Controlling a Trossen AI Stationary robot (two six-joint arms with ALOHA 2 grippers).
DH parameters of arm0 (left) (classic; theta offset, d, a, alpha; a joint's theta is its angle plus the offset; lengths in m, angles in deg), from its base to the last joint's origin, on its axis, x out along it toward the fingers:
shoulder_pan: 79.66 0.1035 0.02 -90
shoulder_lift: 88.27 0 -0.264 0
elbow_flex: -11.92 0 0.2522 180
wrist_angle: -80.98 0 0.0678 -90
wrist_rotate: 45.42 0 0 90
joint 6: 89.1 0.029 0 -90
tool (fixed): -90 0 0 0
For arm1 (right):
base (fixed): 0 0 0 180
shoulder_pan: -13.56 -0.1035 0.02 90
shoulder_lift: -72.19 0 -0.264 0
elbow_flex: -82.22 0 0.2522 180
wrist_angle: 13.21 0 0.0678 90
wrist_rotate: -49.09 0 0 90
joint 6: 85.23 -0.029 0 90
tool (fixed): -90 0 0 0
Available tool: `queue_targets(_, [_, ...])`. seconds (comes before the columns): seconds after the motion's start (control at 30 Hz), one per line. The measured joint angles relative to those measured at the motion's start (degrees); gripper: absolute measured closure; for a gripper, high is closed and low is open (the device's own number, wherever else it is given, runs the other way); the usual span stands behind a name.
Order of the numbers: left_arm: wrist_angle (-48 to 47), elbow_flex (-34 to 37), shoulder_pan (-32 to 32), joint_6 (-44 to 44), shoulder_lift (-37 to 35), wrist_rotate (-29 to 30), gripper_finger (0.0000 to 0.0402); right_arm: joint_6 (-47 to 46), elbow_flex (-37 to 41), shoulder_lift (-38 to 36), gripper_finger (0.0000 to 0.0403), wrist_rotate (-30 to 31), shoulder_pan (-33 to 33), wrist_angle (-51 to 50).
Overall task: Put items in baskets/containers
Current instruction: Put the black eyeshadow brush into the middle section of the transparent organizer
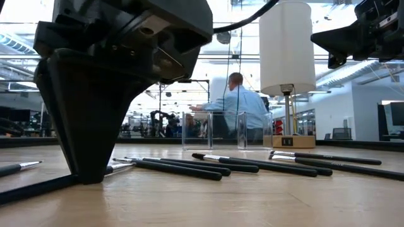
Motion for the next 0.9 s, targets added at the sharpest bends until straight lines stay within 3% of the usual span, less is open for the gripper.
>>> queue_targets(0.67, [2.14, 0.09, -2.59, 26.36, -0.02, 1.12, 0.0312, 0.2, 0.0, 0.0, 0.0403, 0.02, 0.0, -0.03])
queue_targets(0.77, [2.28, 0.06, -2.71, 26.26, -0.02, 1.37, 0.0312, 0.2, 0.0, 0.0, 0.0403, 0.02, 0.0, -0.03])
queue_targets(0.9, [2.48, 0.11, -2.23, 19.74, -0.51, 1.64, 0.0312, 0.19, 0.01, 0.0, 0.0403, 0.02, 0.0, -0.03])
